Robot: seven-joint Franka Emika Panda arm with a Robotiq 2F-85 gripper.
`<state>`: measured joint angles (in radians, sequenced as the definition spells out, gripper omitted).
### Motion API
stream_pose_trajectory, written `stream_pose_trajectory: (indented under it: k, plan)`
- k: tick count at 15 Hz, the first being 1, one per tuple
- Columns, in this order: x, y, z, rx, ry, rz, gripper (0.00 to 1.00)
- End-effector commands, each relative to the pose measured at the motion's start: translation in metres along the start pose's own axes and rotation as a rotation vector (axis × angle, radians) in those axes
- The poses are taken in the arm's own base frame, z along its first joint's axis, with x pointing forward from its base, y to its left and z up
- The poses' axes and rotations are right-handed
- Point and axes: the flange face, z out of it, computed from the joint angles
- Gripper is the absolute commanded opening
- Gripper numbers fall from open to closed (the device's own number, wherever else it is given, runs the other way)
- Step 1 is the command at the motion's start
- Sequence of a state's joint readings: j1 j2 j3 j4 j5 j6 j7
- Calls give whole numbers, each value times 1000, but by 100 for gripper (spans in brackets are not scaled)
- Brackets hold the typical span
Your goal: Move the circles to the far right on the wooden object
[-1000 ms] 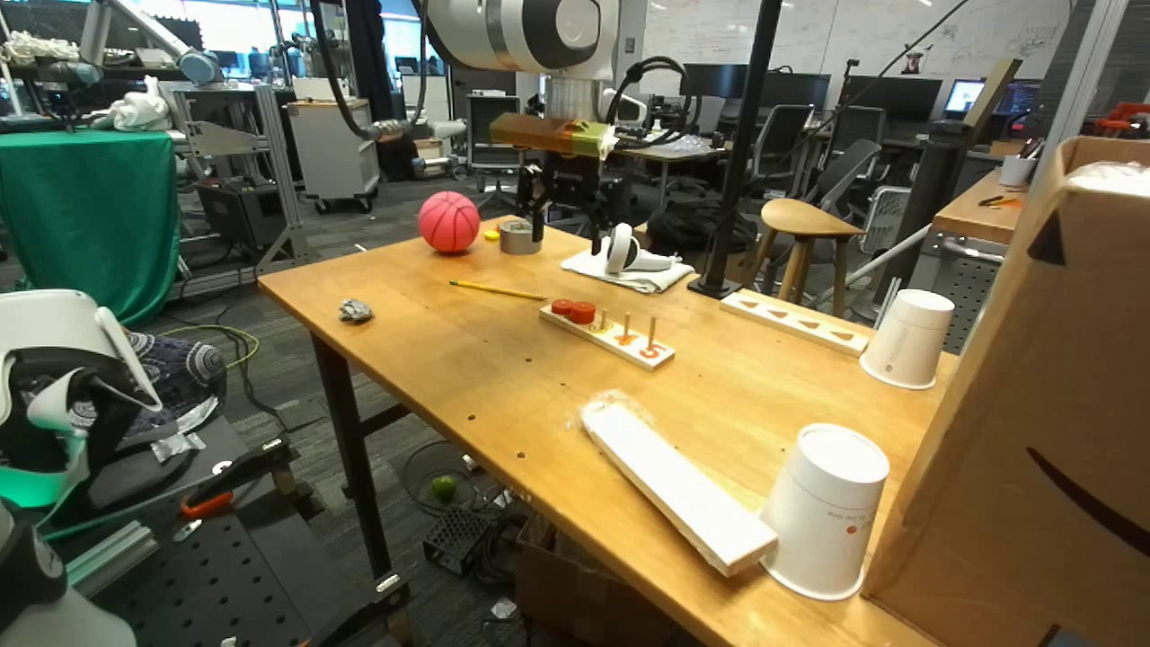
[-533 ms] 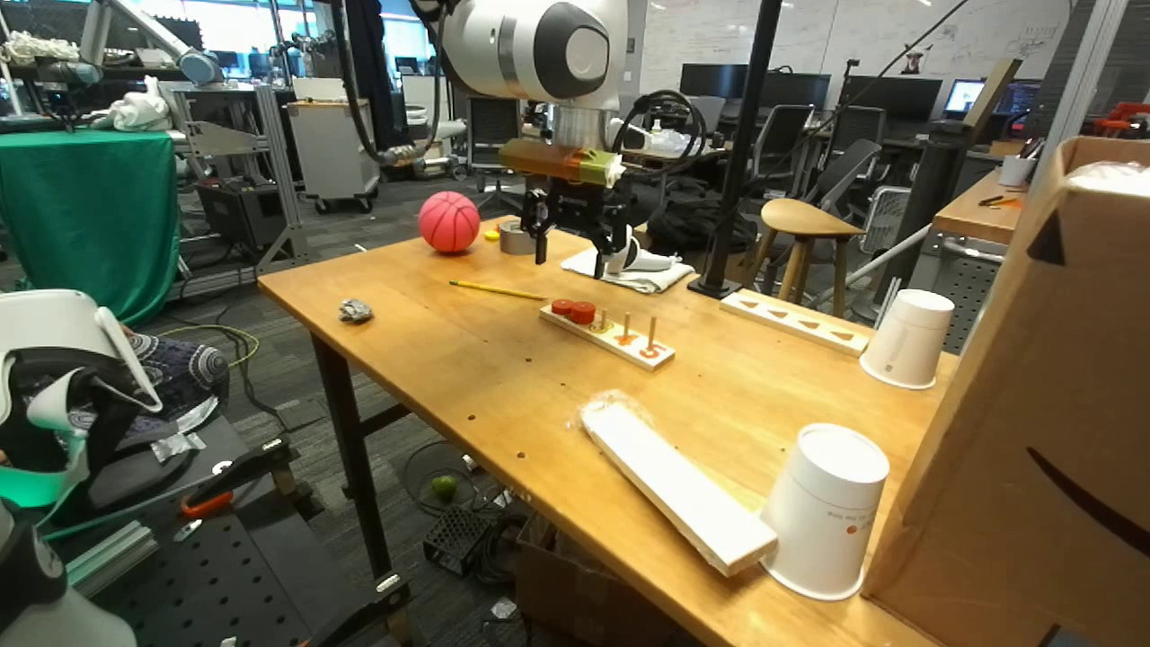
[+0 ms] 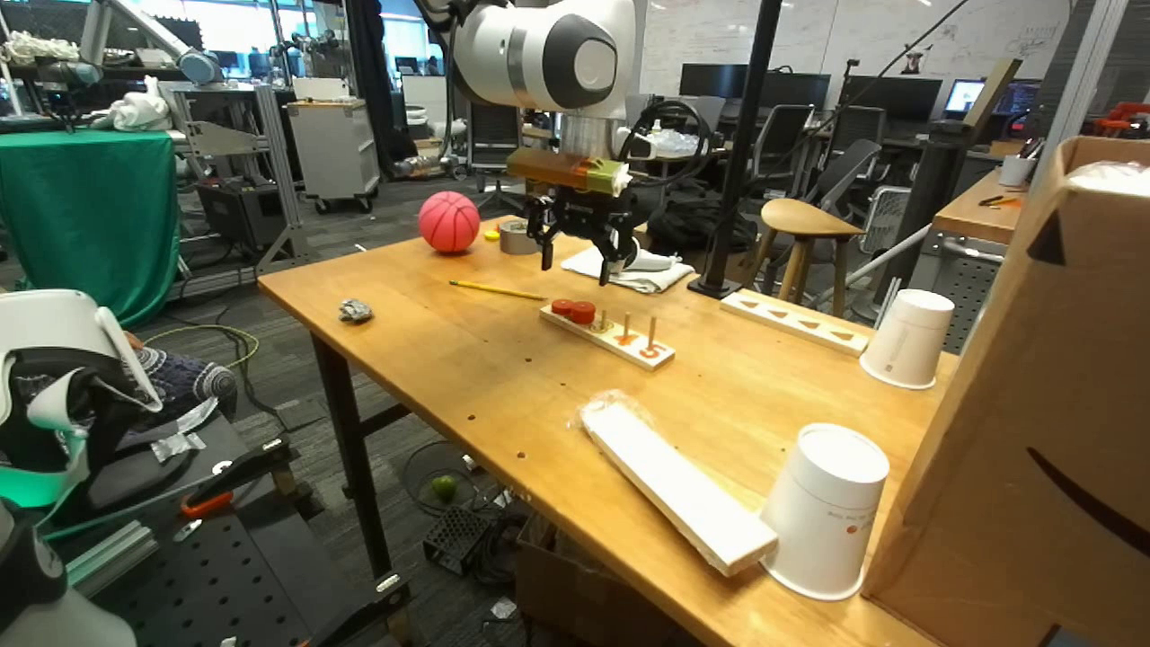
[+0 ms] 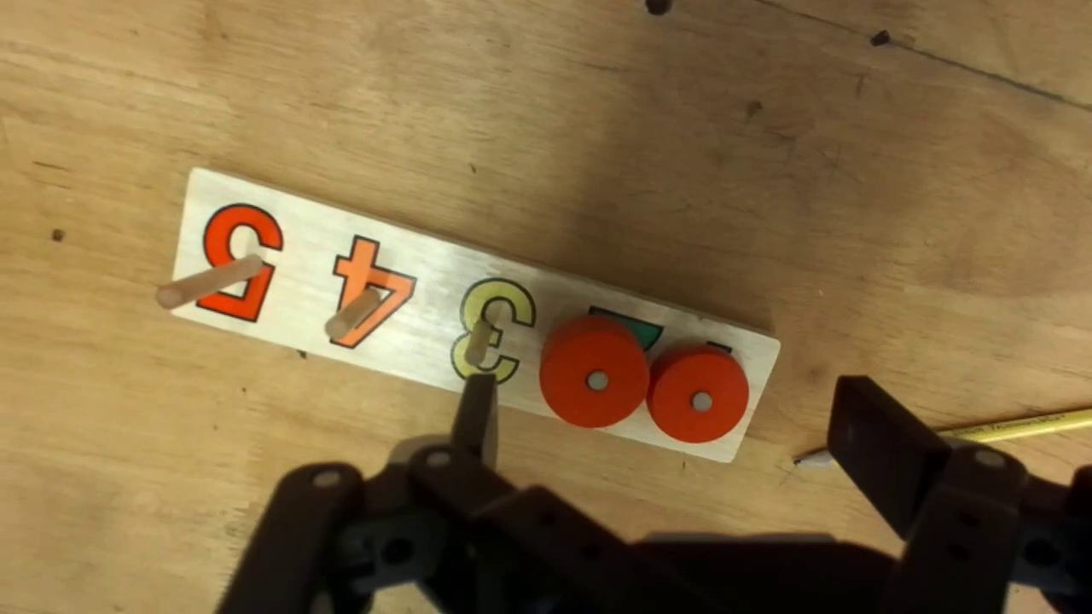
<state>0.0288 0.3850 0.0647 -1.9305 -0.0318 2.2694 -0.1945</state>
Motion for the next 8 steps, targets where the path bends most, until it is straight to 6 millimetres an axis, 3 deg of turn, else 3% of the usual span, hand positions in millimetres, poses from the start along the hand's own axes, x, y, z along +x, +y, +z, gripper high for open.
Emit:
stream_pose_trajectory:
  k: [1,8]
  plan:
    - [0,0,0,0,-1,0,100]
    - [-1,-28,24,12,70,-148,100]
